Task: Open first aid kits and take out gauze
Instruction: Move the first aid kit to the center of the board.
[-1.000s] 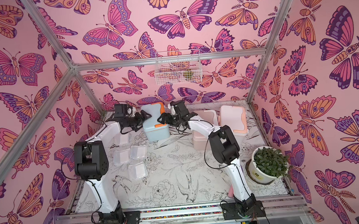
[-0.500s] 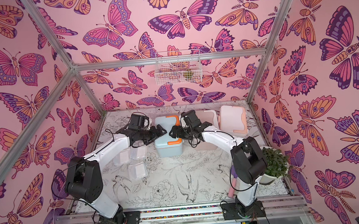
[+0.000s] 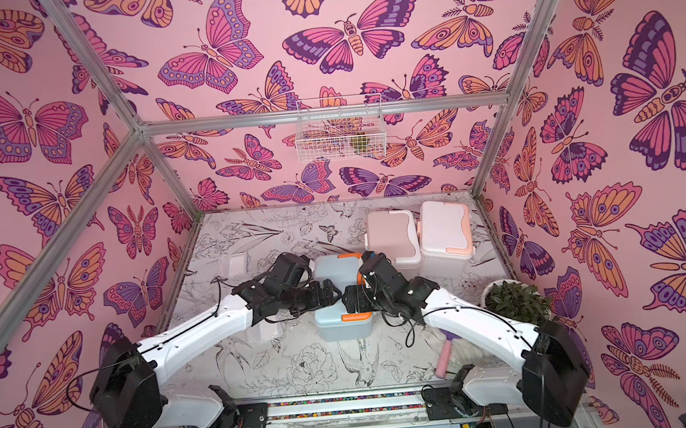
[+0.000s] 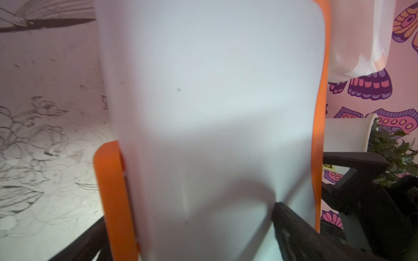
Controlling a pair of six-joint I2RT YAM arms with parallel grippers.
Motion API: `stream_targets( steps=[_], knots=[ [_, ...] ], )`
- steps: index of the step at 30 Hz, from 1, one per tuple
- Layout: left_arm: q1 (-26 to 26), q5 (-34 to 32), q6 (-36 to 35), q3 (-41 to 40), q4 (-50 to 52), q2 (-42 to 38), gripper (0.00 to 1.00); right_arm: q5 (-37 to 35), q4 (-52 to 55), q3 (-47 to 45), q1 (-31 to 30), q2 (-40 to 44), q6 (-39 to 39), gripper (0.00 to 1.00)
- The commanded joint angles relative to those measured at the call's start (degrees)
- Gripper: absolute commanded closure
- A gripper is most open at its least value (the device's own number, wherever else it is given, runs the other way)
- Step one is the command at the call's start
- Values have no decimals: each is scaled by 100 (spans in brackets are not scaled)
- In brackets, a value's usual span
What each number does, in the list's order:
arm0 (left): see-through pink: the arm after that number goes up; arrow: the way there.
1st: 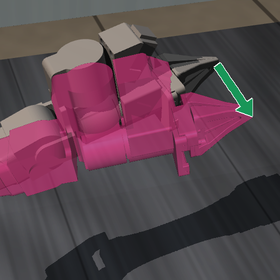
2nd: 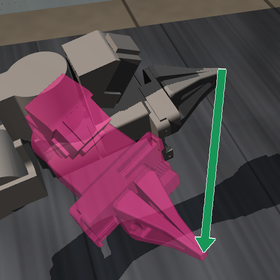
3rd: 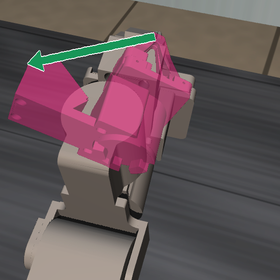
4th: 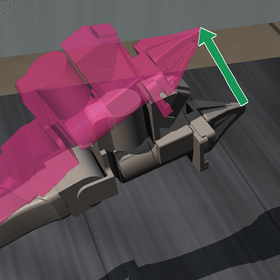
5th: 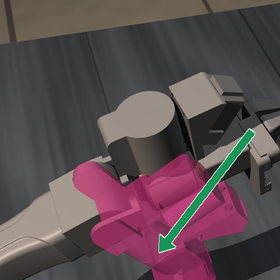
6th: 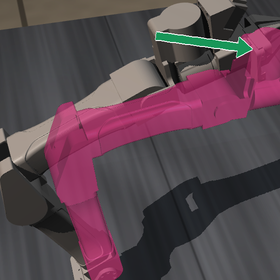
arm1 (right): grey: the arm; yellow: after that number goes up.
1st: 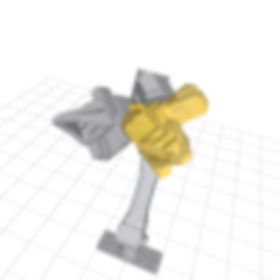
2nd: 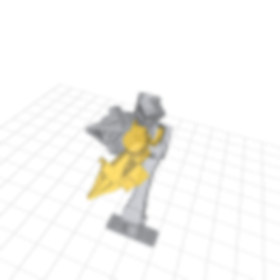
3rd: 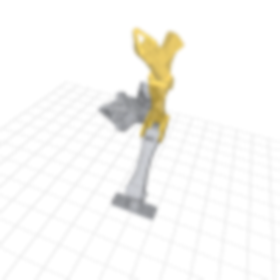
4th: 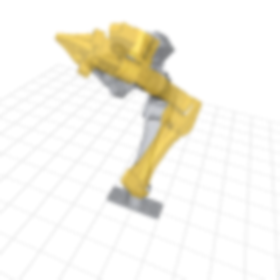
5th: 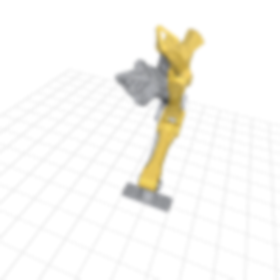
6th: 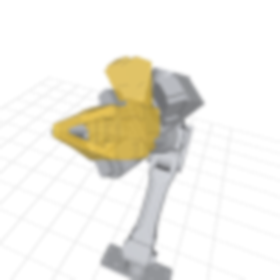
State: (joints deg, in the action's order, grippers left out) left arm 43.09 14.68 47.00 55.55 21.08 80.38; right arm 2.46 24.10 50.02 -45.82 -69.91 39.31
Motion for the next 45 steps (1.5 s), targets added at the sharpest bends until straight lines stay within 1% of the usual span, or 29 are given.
stream_targets(
  steps=[1,5,6,7,9,12,15,19,22,26,28,32,34,39,42,45],
  knots=[
    [669,978,-233,-97,-942,270,3,692,131,-332,-393,178,-196,9],
    [718,925,-166,-173,-1218,374,2,202,544,-493,-397,576,-192,5],
    [718,885,-165,-214,-1251,349,2,-54,715,-493,-393,658,-171,3],
    [718,822,-158,-259,-1249,282,1,-315,885,-493,-384,740,-165,2],
    [689,665,-122,-392,-1232,59,0,-511,1095,-485,-339,904,-225,0],
    [594,340,-103,-665,-1051,-436,0,-566,1211,-476,-266,1159,-354,1],
    [428,146,-133,-911,-732,-1070,0,-583,1396,-394,-201,1305,-482,1],
    [233,-86,-306,-1090,-236,-1657,0,-628,1455,-396,-155,1532,-582,1],
    [83,-44,-460,-1101,-6,-1871,0,-693,1480,-350,-69,1673,-605,1],
    [-114,221,-659,-1045,-1,-1881,0,-961,1542,-186,62,1667,-603,1],
    [-172,184,-817,-1043,-23,-1923,0,-812,1363,-186,198,1600,-640,1],
    [-386,185,-798,-1162,-162,-2025,0,-31,854,-186,539,1317,-669,1],
    [-531,294,-638,-1285,-374,-2060,0,378,608,-134,609,1103,-718,1],
    [-890,903,-23,-1828,-1471,-2025,0,1185,197,102,614,326,-747,9],
    [-955,1201,236,-2074,-2061,-1859,3,1344,246,395,619,-76,-857,13],
    [-1034,1425,403,-2241,-2405,-1696,7,932,700,719,619,-223,-916,16]
  ],
)
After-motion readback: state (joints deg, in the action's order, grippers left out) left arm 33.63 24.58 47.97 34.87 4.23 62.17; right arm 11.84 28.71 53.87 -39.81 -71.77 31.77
